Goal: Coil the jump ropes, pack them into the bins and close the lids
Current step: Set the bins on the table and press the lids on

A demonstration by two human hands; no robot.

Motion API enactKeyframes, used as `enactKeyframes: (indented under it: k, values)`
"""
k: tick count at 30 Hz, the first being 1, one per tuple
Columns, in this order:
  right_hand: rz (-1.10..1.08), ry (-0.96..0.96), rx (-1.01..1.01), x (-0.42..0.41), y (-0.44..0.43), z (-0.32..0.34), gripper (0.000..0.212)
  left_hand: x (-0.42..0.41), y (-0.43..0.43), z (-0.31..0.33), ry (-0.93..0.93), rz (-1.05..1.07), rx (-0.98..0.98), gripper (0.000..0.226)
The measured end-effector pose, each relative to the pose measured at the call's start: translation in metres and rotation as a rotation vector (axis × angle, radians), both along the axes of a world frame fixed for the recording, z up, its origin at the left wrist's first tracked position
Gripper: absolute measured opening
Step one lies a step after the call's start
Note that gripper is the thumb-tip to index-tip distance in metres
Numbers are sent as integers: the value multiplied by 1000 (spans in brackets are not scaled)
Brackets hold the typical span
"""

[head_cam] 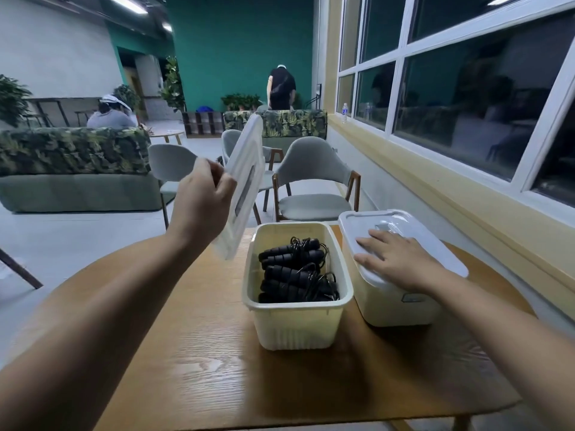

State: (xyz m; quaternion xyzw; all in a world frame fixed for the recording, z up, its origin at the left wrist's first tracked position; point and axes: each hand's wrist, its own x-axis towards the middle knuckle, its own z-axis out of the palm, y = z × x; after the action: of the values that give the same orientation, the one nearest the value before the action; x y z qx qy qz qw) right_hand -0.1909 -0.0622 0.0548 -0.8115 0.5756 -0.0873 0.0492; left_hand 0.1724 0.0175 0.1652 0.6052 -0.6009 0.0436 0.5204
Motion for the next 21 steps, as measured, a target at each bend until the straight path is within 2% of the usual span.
enactKeyframes:
  k: [4,7,10,14,18,21]
  values:
    - [5,-5,-13,1,1,1,96,-17,4,16,86,-53,-35,19]
    - [16,24,-20,0,1,0,82,-23,5,18,194,-136,-9,26]
    - [18,34,-20,0,0,0,71,-35,4,19,464,-224,55,25]
    - [14,17,-2,-1,2,0,72,-48,-2,8,806,-329,192,31]
    - [6,12,12,-2,0,0,81,-55,-3,-12,949,-384,334,25]
    - [5,24,3,-1,-2,0,78,-59,0,-27,1056,-394,417,26]
